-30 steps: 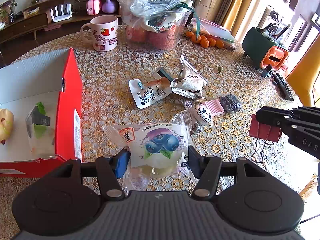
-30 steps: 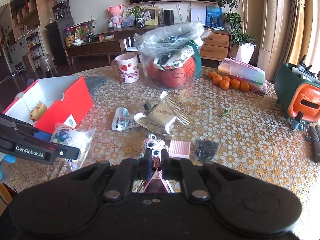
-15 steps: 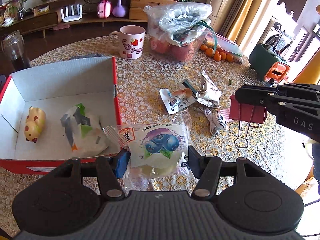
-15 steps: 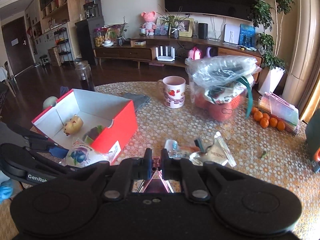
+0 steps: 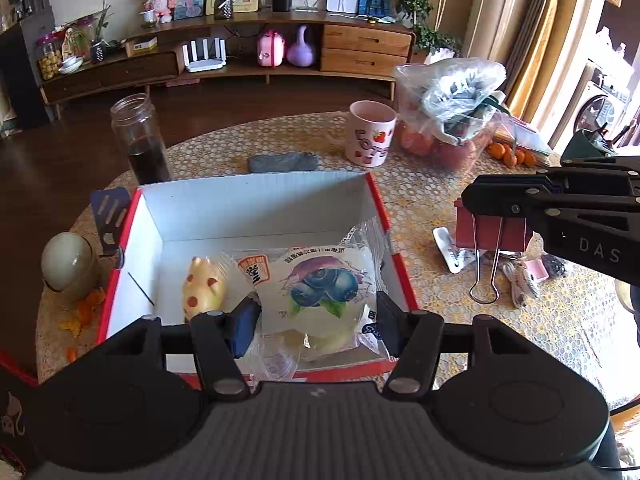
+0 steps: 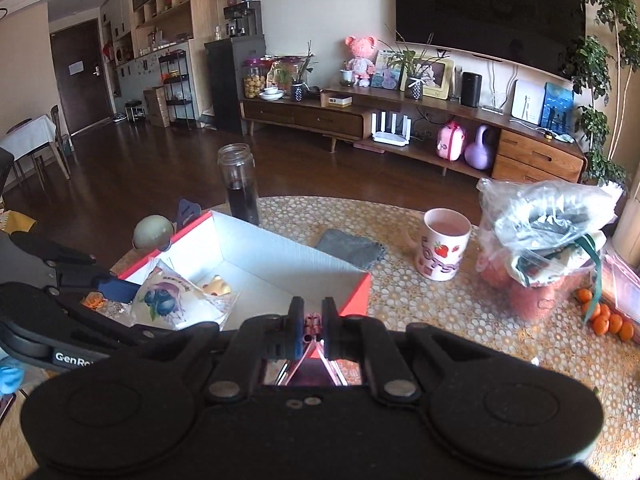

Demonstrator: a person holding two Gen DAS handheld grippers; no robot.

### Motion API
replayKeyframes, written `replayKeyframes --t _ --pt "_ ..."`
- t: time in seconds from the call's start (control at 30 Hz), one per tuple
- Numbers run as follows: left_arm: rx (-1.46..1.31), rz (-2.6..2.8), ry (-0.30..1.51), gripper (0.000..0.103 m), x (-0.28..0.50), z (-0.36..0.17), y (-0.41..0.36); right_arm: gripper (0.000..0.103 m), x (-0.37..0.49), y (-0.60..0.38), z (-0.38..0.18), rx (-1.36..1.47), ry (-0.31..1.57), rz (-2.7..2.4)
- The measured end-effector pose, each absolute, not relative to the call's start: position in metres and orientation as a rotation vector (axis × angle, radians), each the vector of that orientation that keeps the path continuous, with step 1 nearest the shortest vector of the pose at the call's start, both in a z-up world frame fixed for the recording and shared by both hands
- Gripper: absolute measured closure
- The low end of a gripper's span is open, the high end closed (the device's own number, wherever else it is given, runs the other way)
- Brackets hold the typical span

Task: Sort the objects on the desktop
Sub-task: 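Carry bread package with left tool while right tool carries binder clip into box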

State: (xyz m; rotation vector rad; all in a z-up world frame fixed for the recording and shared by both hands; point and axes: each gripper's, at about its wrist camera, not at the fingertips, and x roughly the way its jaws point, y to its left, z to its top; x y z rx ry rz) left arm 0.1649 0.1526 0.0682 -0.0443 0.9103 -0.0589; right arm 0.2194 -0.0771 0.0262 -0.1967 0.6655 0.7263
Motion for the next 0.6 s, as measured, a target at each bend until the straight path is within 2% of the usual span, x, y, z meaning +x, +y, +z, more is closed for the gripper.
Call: replayKeyframes --t 0.6 --pt "0.017 -0.057 1.045 0.044 0.215 0.012 0.215 0.097 0.263 0.024 -0.016 -0.235 0.743 0.757"
